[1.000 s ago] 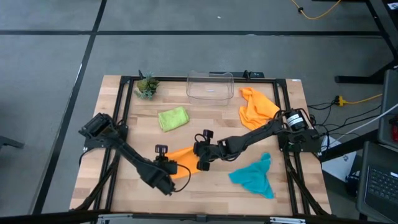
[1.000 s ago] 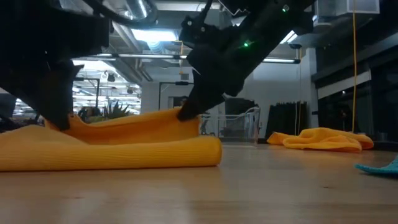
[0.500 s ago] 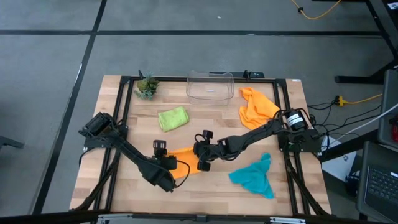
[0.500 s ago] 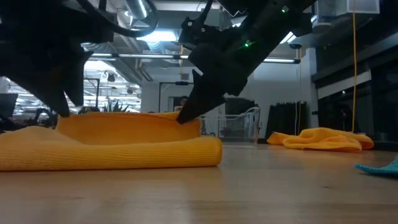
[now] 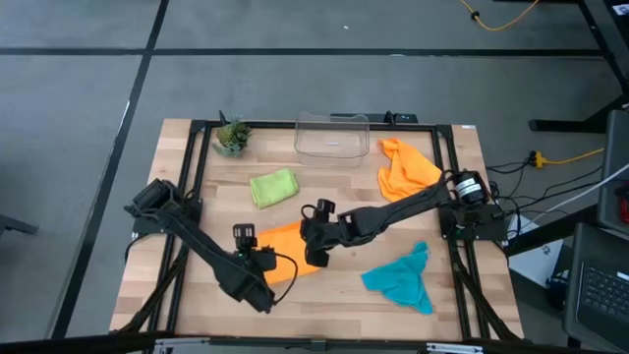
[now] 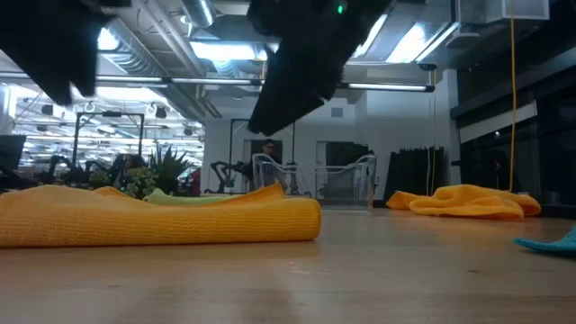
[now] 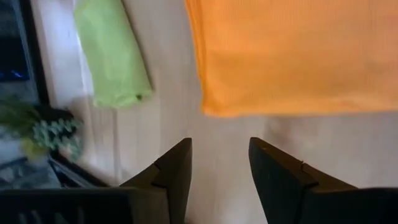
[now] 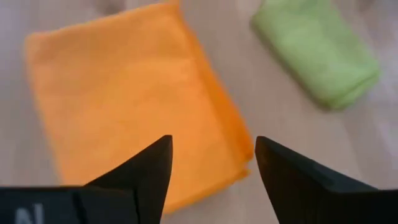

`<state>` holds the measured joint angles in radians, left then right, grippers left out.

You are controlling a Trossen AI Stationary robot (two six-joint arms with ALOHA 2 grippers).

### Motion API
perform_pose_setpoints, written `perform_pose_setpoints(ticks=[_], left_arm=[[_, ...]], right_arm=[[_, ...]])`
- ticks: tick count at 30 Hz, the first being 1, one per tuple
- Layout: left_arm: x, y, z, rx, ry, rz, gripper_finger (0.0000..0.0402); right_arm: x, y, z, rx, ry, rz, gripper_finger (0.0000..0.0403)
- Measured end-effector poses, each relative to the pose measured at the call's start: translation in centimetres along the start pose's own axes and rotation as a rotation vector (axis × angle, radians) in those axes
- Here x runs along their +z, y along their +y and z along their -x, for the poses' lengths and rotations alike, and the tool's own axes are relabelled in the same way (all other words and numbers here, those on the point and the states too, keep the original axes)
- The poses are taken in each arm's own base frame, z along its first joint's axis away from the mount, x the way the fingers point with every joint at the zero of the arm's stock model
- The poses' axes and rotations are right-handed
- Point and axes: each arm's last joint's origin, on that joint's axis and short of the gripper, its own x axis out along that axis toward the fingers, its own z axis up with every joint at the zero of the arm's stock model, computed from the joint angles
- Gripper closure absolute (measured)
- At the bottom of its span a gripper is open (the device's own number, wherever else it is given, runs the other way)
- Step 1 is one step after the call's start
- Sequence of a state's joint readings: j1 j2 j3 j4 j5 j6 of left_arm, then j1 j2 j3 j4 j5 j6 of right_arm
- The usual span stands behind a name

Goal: Fold microfiber towels
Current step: Fold the bottom microfiber cloth

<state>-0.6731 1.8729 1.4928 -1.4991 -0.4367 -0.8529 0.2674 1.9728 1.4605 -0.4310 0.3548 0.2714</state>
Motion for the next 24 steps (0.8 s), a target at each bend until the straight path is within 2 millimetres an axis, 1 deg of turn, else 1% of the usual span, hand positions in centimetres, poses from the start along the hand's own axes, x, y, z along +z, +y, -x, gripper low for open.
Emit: perform_pose_setpoints(ticks=[2, 6, 8, 10, 13, 16, 20, 24], left_arm=[[-0.5, -0.2, 0.9, -0.006, 0.009, 0.006, 0.0250], [-2.1, -0.8, 2.8, -0.056, -0.017, -0.032, 0.0250], [-3.1, -0.7, 3.8, -0.079, -0.043, -0.014, 0.0250], [-4.2, -0.6, 4.8, -0.096, -0.080, 0.023, 0.0250], [-5.6, -0.3, 6.2, -0.095, -0.192, 0.087, 0.0250], [-6.6, -0.3, 7.1, -0.089, -0.297, 0.130, 0.0250], [-7.3, -0.6, 7.5, -0.083, -0.364, 0.137, 0.0250], [-7.4, -0.7, 7.5, -0.084, -0.377, 0.161, 0.0250]], right_arm=[[0.2, 0.3, 0.7, 0.032, 0.052, -0.020, 0.0171], [0.1, 1.6, 1.3, 0.074, 0.055, -0.042, 0.0180], [-0.2, 2.2, 1.1, 0.097, 0.032, -0.090, 0.0184], [-0.5, 2.9, 0.5, 0.125, -0.020, -0.160, 0.0184], [-0.8, 3.8, -1.1, 0.169, -0.152, -0.244, 0.0183], [-1.1, 4.7, -3.3, 0.166, -0.300, -0.303, 0.0183], [-1.9, 5.5, -6.7, 0.026, -0.383, -0.259, 0.0183], [-1.5, 6.0, -8.5, -0.150, -0.460, -0.286, 0.0183]])
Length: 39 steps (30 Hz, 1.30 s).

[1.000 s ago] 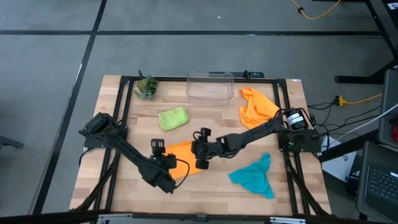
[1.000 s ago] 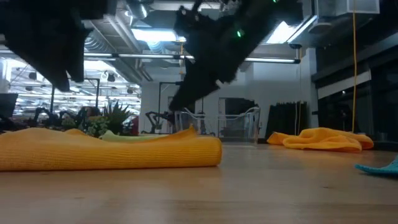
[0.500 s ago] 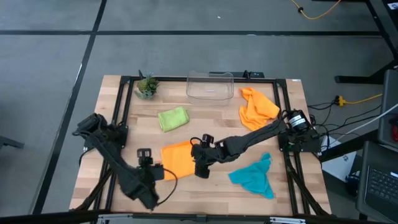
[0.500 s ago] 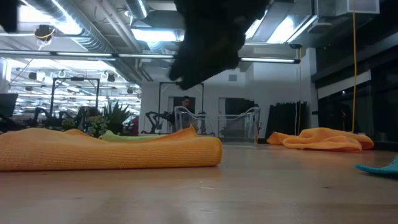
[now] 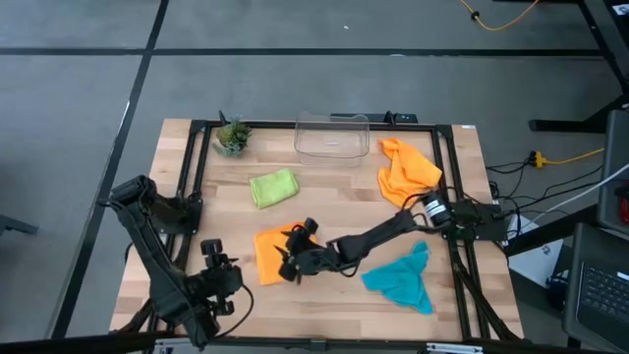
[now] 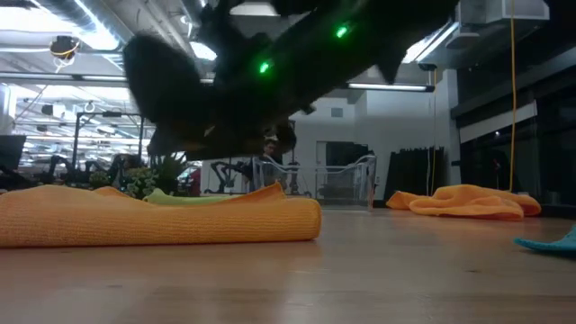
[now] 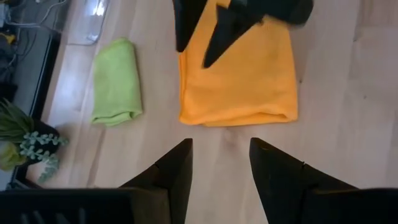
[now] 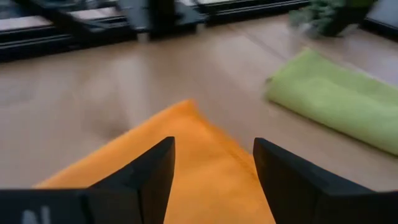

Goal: Fold microfiber towels
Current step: Fold the bottom microfiber cloth

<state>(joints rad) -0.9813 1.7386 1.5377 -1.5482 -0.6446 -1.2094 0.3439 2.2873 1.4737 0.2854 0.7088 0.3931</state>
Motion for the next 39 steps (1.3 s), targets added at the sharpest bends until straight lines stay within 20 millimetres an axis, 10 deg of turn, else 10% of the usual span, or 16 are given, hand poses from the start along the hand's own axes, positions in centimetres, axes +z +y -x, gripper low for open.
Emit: perform_pose_setpoints(ticks=[15, 26, 39], left_arm=[[-1.2, -0.2, -1.6, 0.054, 0.027, -0.029, 0.0250], [-1.2, -0.3, -1.6, 0.043, 0.024, -0.021, 0.0250], [-1.1, -0.5, -1.6, 0.024, 0.017, -0.007, 0.0250]], right_arm=[[-4.3, 1.0, -2.7, 0.038, 0.116, 0.139, 0.0183], [-3.2, -1.4, -5.3, 0.880, 0.275, 0.361, 0.0183], [2.9, -4.0, -8.0, 0.887, 0.455, 0.278, 0.0183]])
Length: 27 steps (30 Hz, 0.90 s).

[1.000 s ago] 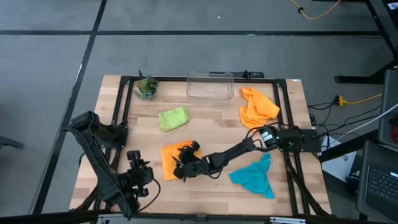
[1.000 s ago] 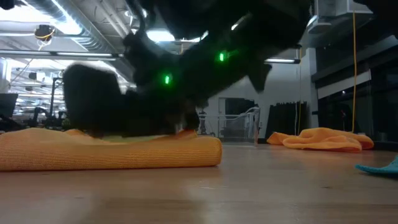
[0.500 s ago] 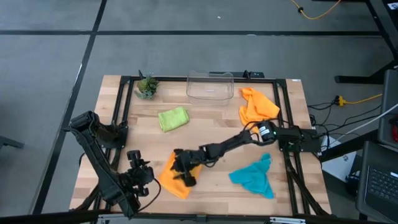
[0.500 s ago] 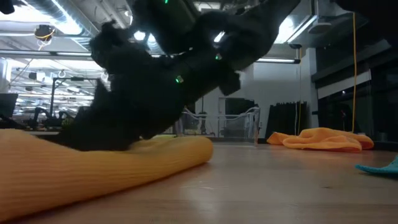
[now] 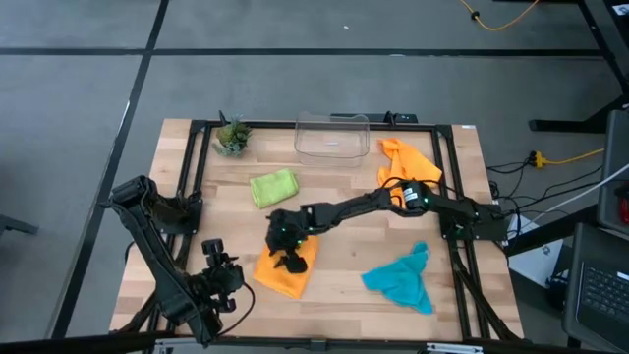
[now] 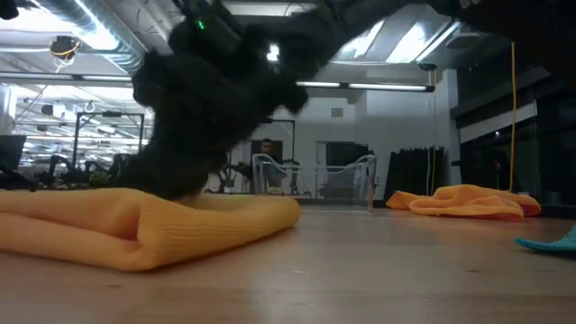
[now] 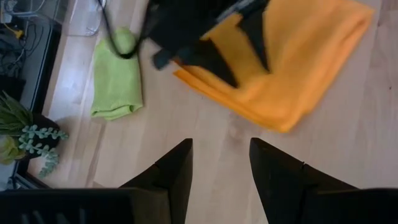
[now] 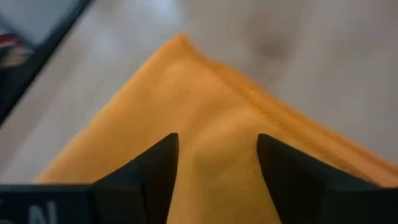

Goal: Fold microfiber towels
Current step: Fold the bottom microfiber cloth

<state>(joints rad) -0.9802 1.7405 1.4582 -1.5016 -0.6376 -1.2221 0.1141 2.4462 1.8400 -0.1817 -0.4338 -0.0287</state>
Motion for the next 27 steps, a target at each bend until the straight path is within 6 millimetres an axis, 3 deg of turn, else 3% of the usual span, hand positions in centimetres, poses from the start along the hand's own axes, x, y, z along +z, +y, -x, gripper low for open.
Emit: perform_pose_setpoints(ticks=[3, 8, 12, 15, 19, 23, 27], left_arm=[[0.0, 0.0, 0.0, -0.003, -0.001, 0.002, 0.0250], [0.0, -0.1, 0.0, -0.002, -0.009, 0.005, 0.0250], [0.1, -0.1, -0.1, -0.009, -0.011, 0.014, 0.0250], [0.2, -0.1, -0.1, -0.010, -0.010, 0.017, 0.0250], [0.4, -0.1, -0.3, -0.010, -0.007, 0.028, 0.0250], [0.5, -0.1, -0.4, -0.016, -0.003, 0.041, 0.0250], [0.6, -0.2, -0.4, -0.025, -0.005, 0.049, 0.0250]], right_arm=[[2.1, 1.3, 0.7, -0.114, 0.039, -0.053, 0.0183], [5.0, 5.2, 1.8, -0.279, 0.043, -0.042, 0.0183], [6.1, 7.8, 3.7, -0.405, 0.129, 0.043, 0.0183], [6.6, 8.9, 5.4, -0.440, 0.169, 0.101, 0.0183], [8.0, 9.9, 9.3, -0.454, 0.162, 0.047, 0.0183], [8.0, 10.8, 11.1, -0.492, 0.184, 0.018, 0.0183], [5.7, 12.3, 11.5, -0.569, 0.272, 0.078, 0.0183]])
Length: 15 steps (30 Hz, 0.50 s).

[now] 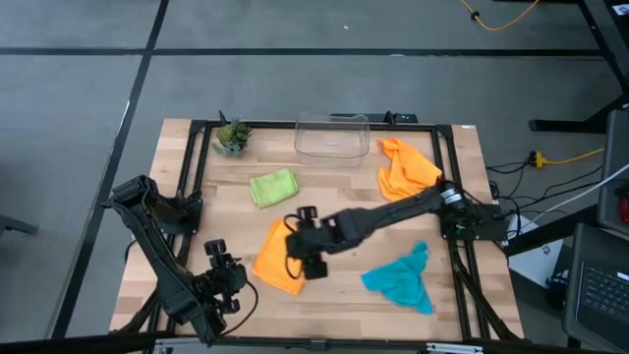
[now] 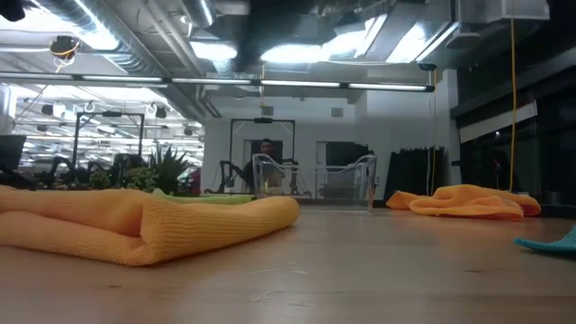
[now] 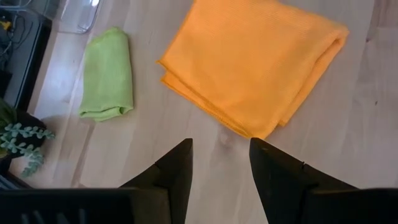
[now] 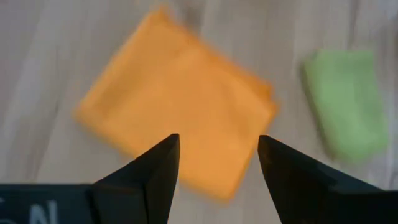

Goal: Fold microfiber towels
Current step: Fold the bottom microfiber cloth

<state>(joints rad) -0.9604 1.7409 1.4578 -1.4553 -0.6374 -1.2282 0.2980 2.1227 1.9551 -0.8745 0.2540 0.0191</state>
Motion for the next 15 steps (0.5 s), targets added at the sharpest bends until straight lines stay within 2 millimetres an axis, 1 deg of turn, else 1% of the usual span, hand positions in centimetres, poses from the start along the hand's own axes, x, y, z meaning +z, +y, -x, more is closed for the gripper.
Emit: perform_pose_setpoints(ticks=[4, 6, 8, 10, 12, 15], left_arm=[[0.0, 0.0, 0.0, -0.001, 0.000, 0.002, 0.0250], [0.1, 0.0, -0.1, 0.001, 0.002, 0.006, 0.0250], [0.3, 0.1, -0.2, 0.005, 0.004, 0.012, 0.0250], [0.5, 0.2, -0.4, 0.009, 0.007, 0.021, 0.0250], [0.8, 0.3, -0.6, 0.013, 0.011, 0.032, 0.0250], [1.2, 0.5, -1.0, 0.020, 0.016, 0.044, 0.0250]], right_arm=[[-4.4, 0.5, 0.2, 0.005, 0.098, -0.057, 0.0183], [-6.3, 0.8, 0.6, 0.010, 0.058, -0.105, 0.0183], [-7.9, 1.2, 1.1, 0.028, -0.032, -0.142, 0.0183], [-9.6, 1.6, 1.1, 0.033, -0.149, -0.188, 0.0183], [-11.1, 1.9, 0.4, 0.043, -0.296, -0.242, 0.0183], [-12.7, 2.4, -0.8, 0.089, -0.537, -0.332, 0.0183]])
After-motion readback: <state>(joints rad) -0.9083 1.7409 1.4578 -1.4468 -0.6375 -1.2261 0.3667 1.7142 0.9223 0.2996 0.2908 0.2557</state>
